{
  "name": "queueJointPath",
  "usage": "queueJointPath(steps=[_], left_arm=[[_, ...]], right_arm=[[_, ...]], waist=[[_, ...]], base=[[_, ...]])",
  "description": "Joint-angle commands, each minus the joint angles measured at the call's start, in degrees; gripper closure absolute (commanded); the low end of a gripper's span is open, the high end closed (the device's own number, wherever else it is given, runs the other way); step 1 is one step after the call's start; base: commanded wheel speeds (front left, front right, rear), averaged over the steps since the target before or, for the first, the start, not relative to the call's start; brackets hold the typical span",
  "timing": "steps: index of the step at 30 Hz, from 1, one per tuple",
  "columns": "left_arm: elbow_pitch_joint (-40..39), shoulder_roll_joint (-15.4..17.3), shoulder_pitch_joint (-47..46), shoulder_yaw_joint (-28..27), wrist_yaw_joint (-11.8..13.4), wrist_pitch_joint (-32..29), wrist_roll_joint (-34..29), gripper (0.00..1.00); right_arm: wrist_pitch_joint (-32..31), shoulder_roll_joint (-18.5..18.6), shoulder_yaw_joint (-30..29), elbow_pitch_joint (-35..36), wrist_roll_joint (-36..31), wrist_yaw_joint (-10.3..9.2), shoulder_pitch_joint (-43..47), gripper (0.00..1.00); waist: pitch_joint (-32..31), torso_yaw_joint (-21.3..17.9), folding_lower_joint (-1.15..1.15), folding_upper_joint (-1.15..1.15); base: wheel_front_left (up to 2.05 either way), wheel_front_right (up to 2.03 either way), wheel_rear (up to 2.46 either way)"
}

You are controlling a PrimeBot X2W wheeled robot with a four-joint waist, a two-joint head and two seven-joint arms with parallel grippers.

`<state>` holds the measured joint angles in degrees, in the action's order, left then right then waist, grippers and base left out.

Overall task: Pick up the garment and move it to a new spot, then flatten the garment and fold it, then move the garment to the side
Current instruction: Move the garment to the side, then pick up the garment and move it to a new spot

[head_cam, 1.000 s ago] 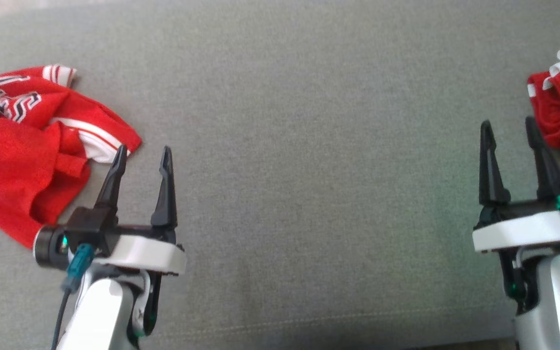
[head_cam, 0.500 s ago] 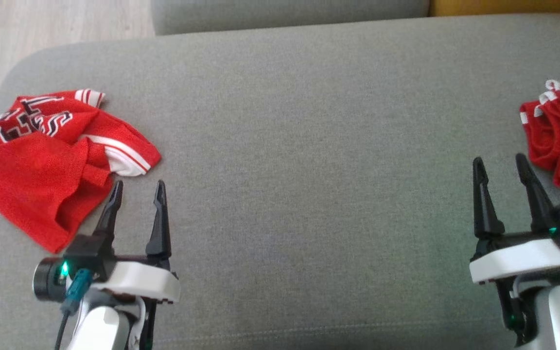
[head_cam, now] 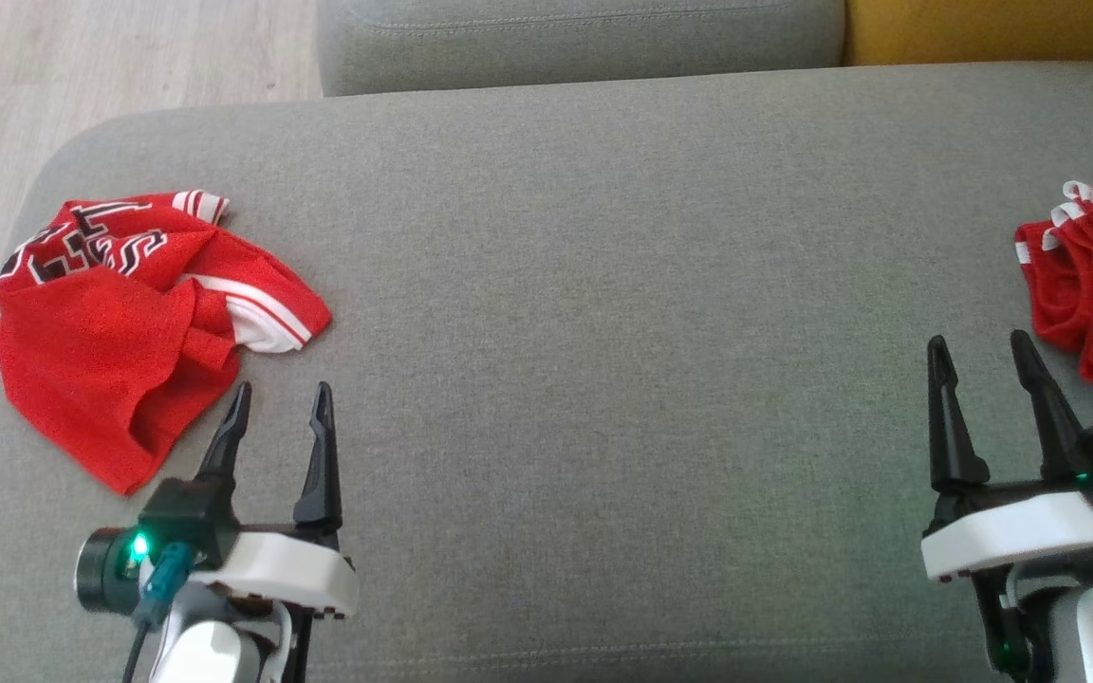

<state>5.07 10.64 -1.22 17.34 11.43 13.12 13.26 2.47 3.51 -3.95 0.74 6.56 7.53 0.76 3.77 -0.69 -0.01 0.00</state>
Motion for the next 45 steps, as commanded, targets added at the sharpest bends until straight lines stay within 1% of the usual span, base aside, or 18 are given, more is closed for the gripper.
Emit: queueJointPath(steps=[1, 19, 24, 28, 33, 39, 45], left_arm=[[-2.09, 1.21, -1.56, -1.99, 0.3, 0.05, 0.42, 0.0], [-2.23, 1.74, -2.28, -1.46, 0.57, 0.23, 0.69, 0.0], [-2.25, 1.64, -2.65, -1.14, 0.63, 0.26, 0.8, 0.0], [-2.18, 1.42, -3.31, -0.95, 0.68, 0.32, 0.94, 0.0], [-1.56, 1.1, -4.21, -0.8, 0.55, 0.59, 1.21, 0.0], [-1.08, 0.99, -4.63, -1.39, 0.72, 1.05, 1.68, 0.0], [-1.14, 1.24, -4.38, -2.54, 1.16, 1.44, 1.99, 0.0]], right_arm=[[-0.21, 0.0, 1.28, 2.29, 0.18, -0.04, -0.87, 0.0], [-0.52, -0.41, 0.79, 2.19, -0.27, -0.04, -0.79, 0.0], [-0.44, -0.47, 0.1, 2.34, -0.48, -0.04, -0.44, 0.0], [-0.63, -0.51, -0.1, 3.46, -0.84, -0.04, 0.04, 0.0], [-1.51, -0.56, 0.05, 5.97, -1.13, -0.04, 0.98, 0.0], [-3.21, -0.59, 1.84, 8.15, -0.99, -0.04, 1.45, 0.0], [-4.55, 0.09, 4.53, 8.84, -1.09, -0.04, 0.89, 0.0]], waist=[[0.0, 0.07, 0.01, 0.0], [0.41, 0.14, 0.01, 0.0], [0.15, 1.12, 0.01, 0.0], [0.01, 3.57, 0.01, 0.0], [-0.58, 8.55, 0.01, 0.0], [-1.46, 14.75, 0.01, 0.0], [-1.61, 19.15, 0.01, 0.0]], base=[[0.0, 0.0, 0.0], [0.0, 0.0, 0.0], [0.0, 0.0, 0.0], [0.0, 0.0, 0.0], [0.0, 0.0, 0.0], [0.0, 0.0, 0.0], [0.0, 0.0, 0.0]])
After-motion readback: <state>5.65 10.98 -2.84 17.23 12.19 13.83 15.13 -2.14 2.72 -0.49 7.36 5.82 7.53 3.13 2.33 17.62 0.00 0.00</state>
